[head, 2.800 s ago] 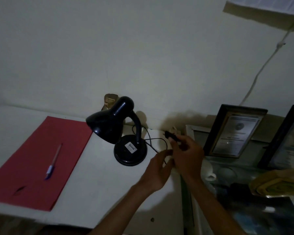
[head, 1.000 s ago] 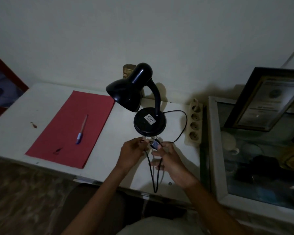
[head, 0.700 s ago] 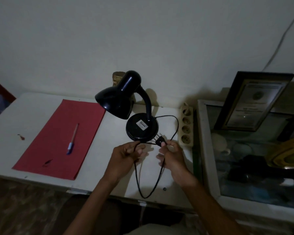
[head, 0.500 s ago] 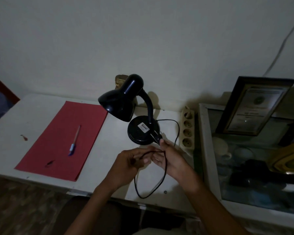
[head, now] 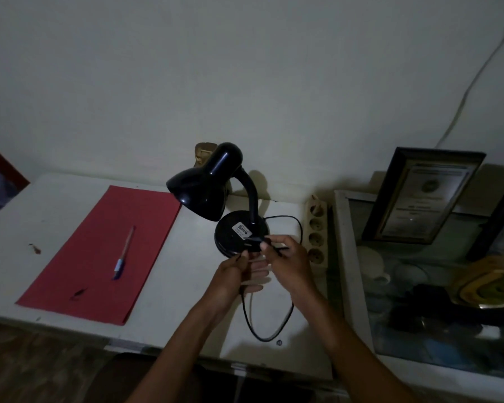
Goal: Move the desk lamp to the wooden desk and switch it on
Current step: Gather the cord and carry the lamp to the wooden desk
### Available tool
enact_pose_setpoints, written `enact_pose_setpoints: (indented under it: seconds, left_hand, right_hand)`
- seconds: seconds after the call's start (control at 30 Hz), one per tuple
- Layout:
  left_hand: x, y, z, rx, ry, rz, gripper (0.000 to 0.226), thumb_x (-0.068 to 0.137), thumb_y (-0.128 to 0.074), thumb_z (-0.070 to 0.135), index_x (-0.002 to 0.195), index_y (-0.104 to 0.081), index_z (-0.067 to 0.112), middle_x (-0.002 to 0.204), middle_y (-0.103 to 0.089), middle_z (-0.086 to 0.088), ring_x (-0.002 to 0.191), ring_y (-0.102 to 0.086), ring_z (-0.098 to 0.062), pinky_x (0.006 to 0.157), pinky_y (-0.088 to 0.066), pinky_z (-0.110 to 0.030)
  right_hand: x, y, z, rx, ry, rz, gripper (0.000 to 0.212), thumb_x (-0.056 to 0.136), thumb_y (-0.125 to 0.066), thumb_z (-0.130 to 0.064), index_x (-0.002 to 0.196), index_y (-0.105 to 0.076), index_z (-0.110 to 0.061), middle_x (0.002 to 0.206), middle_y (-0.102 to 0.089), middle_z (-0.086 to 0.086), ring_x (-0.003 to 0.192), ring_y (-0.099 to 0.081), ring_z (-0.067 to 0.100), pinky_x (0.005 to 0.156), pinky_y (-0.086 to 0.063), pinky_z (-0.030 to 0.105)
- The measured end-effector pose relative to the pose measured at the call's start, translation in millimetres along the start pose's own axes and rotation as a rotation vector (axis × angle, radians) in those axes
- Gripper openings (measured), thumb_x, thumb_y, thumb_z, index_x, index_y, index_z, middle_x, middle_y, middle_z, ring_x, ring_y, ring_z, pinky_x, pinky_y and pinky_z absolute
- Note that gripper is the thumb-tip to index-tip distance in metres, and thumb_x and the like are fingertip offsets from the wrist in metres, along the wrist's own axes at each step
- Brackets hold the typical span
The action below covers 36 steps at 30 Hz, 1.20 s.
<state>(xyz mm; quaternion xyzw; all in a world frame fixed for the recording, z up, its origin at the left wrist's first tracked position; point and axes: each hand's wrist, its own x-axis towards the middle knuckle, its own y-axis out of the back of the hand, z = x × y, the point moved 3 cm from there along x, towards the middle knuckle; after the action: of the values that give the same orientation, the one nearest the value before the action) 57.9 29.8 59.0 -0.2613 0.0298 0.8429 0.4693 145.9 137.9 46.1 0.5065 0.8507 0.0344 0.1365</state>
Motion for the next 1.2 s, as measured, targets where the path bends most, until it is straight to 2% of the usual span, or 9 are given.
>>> enact_pose_setpoints:
  seconds: [0.17, 0.3, 0.47, 0.63, 0.73, 0.83, 0.93, 1.03, 1.2]
  left_hand:
    - [3, -6, -3, -0.220, 0.088, 0.035, 0.040, 0.105, -0.036, 0.036, 0.111, -0.068, 0.012, 0.105, -0.075, -0.014, 0.092, -0.073, -0.022, 0.066, -0.059, -0.027]
    - [9, -1, -9, -0.217, 0.062, 0.101, 0.037, 0.104, -0.042, 0.034, 0.104, -0.070, 0.009, 0.100, -0.076, -0.012, 0.080, -0.076, -0.015, 0.060, -0.059, -0.022]
    - [19, 15, -10, -0.226, 0.017, 0.156, 0.034, 0.102, -0.049, 0.032, 0.121, -0.064, 0.009, 0.113, -0.073, -0.017, 0.094, -0.074, -0.024, 0.063, -0.060, -0.025]
    - [27, 43, -6, -0.027, -0.120, 0.292, 0.028, 0.102, -0.051, 0.027, 0.124, -0.059, 0.012, 0.099, -0.074, -0.008, 0.080, -0.075, -0.018, 0.058, -0.058, -0.027]
    - [29, 63, -2, 0.205, -0.224, 0.368, 0.030, 0.101, -0.052, 0.031, 0.125, -0.054, 0.013, 0.102, -0.073, -0.008, 0.085, -0.074, -0.019, 0.058, -0.055, -0.027]
    - [34, 78, 6, 0.468, -0.327, 0.411, 0.027, 0.101, -0.053, 0.028, 0.124, -0.053, 0.014, 0.105, -0.071, -0.007, 0.083, -0.073, -0.018, 0.063, -0.054, -0.026]
    - [42, 88, 12, 0.653, -0.390, 0.427, 0.029, 0.100, -0.055, 0.021, 0.126, -0.054, 0.010, 0.108, -0.072, -0.012, 0.087, -0.072, -0.023, 0.071, -0.055, -0.029]
    - [49, 94, 14, 0.706, -0.410, 0.436, 0.031, 0.098, -0.059, 0.018, 0.126, -0.057, 0.007, 0.112, -0.073, -0.014, 0.096, -0.072, -0.025, 0.074, -0.053, -0.024]
    - [68, 95, 16, 0.710, -0.357, 0.446, 0.029, 0.096, -0.063, 0.027, 0.120, -0.063, 0.011, 0.107, -0.075, -0.010, 0.094, -0.072, -0.024, 0.077, -0.047, -0.025]
  right_hand:
    - [-16, -17, 17, 0.000, 0.097, -0.050, 0.025, 0.089, -0.074, -0.020, 0.093, -0.073, -0.044, 0.095, -0.076, -0.016, 0.091, -0.071, 0.000, 0.081, -0.055, 0.018]
    - [-18, -27, 20, -0.052, 0.100, -0.122, 0.023, 0.095, -0.066, -0.020, 0.108, -0.077, -0.035, 0.099, -0.074, -0.014, 0.095, -0.069, 0.004, 0.082, -0.053, 0.020]
    - [-13, -24, 8, -0.151, 0.065, -0.312, 0.036, 0.097, -0.062, -0.026, 0.099, -0.067, -0.062, 0.100, -0.072, -0.027, 0.096, -0.066, -0.012, 0.078, -0.049, 0.005]
    - [4, -7, -3, -0.376, 0.029, -0.205, 0.044, 0.092, -0.062, -0.049, 0.133, -0.050, -0.038, 0.112, -0.074, -0.001, 0.100, -0.071, 0.016, 0.086, -0.058, 0.036]
    - [22, 0, -11, -0.586, 0.154, -0.171, 0.060, 0.084, -0.074, -0.042, 0.136, -0.046, -0.032, 0.118, -0.072, 0.004, 0.108, -0.068, 0.022, 0.075, -0.049, 0.025]
    - [47, -1, -19, -0.704, 0.289, -0.281, 0.104, 0.060, -0.091, -0.044, 0.147, -0.035, -0.031, 0.145, -0.051, 0.004, 0.133, -0.049, 0.024, 0.099, -0.047, 0.033]
    - [78, -4, -13, -0.981, 0.266, -0.444, 0.145, 0.044, -0.087, -0.069, 0.158, -0.007, -0.030, 0.166, -0.017, 0.006, 0.154, -0.011, 0.031, 0.123, -0.020, 0.054]
    - [104, -5, -2, -1.121, 0.175, -0.555, 0.163, 0.036, -0.081, -0.082, 0.157, 0.013, -0.028, 0.169, 0.013, 0.004, 0.154, 0.019, 0.029, 0.123, 0.003, 0.060]
    - [116, -14, 16, -1.152, 0.236, -0.615, 0.168, 0.021, -0.070, -0.095, 0.155, 0.015, -0.038, 0.169, 0.007, -0.005, 0.155, 0.012, 0.028, 0.120, 0.004, 0.067]
